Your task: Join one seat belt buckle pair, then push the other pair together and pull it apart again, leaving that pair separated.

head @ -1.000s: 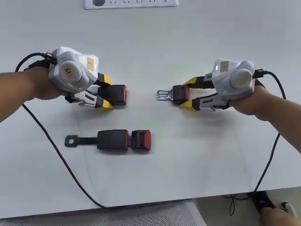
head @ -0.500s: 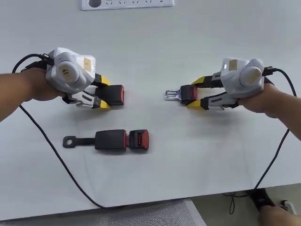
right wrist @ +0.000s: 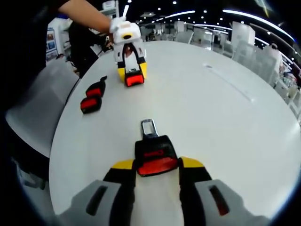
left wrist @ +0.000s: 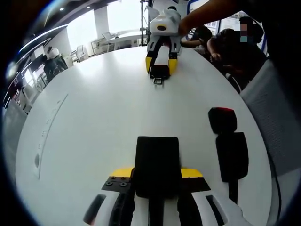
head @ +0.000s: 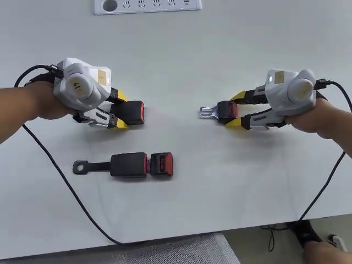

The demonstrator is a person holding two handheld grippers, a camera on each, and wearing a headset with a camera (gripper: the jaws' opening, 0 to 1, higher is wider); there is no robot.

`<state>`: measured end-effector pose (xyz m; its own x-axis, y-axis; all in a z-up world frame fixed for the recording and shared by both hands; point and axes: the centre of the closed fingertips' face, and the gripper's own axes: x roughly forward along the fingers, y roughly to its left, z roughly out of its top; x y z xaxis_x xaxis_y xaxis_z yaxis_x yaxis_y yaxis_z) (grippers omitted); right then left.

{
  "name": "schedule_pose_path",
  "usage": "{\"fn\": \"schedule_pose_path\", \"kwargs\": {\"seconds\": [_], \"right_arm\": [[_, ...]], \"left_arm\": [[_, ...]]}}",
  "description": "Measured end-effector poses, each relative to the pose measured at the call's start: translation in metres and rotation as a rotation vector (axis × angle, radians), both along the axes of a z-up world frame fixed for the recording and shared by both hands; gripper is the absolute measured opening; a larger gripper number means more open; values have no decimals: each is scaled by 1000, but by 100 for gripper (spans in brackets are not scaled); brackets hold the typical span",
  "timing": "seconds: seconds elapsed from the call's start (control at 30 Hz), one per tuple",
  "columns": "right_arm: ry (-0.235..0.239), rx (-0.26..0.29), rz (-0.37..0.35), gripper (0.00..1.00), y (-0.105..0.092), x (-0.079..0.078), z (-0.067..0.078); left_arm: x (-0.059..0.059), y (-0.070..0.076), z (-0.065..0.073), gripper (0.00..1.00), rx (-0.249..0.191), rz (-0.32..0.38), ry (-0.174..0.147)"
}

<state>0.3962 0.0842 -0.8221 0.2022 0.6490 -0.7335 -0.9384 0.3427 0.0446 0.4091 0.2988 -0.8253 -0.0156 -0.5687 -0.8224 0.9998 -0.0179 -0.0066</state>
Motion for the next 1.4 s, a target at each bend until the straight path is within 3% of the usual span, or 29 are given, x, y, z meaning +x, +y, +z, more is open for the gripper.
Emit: {"fn": "schedule_pose_path", "kwargs": {"seconds": [0.1, 0.17, 0.3, 0.33, 0.4, 0.43, 0.53, 0.6, 0.67, 0.77, 0.83, 0.87, 0.93, 1.07, 1.23, 1.4], "right_arm": [[1, 0, 0, 37, 1, 0, 0], [28, 23, -22, 38, 3, 0, 1], [32, 22, -28, 46, 5, -4, 2], [48, 25, -54, 49, 4, -5, 2], [31, 22, -90, 56, 2, -1, 3], [16, 32, -123, 58, 1, 1, 6], [-2, 46, -230, 66, -3, 8, 12], [-65, 66, -286, 72, -5, 16, 20], [-89, 79, -338, 78, -6, 18, 25], [-134, 88, -400, 86, -4, 18, 33], [-156, 91, -424, 87, 0, 14, 39], [-187, 85, -452, 87, 0, 14, 43], [-201, 110, -486, 90, 6, 11, 50], [-218, 123, -498, 93, 19, -1, 59], [-257, 140, -521, 96, 33, -16, 73], [-265, 151, -528, 98, 45, -33, 77]], "left_arm": [[-1, 0, 0, 35, 5, -2, -2], [-1, -1, 0, 35, 7, 10, 1], [-1, -1, 1, 35, 27, 25, 3], [-3, -1, 0, 38, 42, 26, 12], [-9, -2, 2, 46, 47, 27, 28], [-9, -2, 2, 49, 46, 61, 38], [-1, -9, 20, 61, -64, 216, 53], [6, -4, 25, 67, -67, 285, 33], [8, 2, 33, 70, -77, 336, 7], [8, 8, 48, 82, -138, 472, 27], [10, 16, 56, 91, -168, 521, -29], [9, 19, 59, 93, -181, 558, -29], [2, 28, 63, 95, -203, 644, 3], [-11, 45, 71, 100, -250, 741, -20], [-32, 62, 80, 100, -288, 806, -14], [-54, 76, 95, 100, -335, 839, -37]]}}
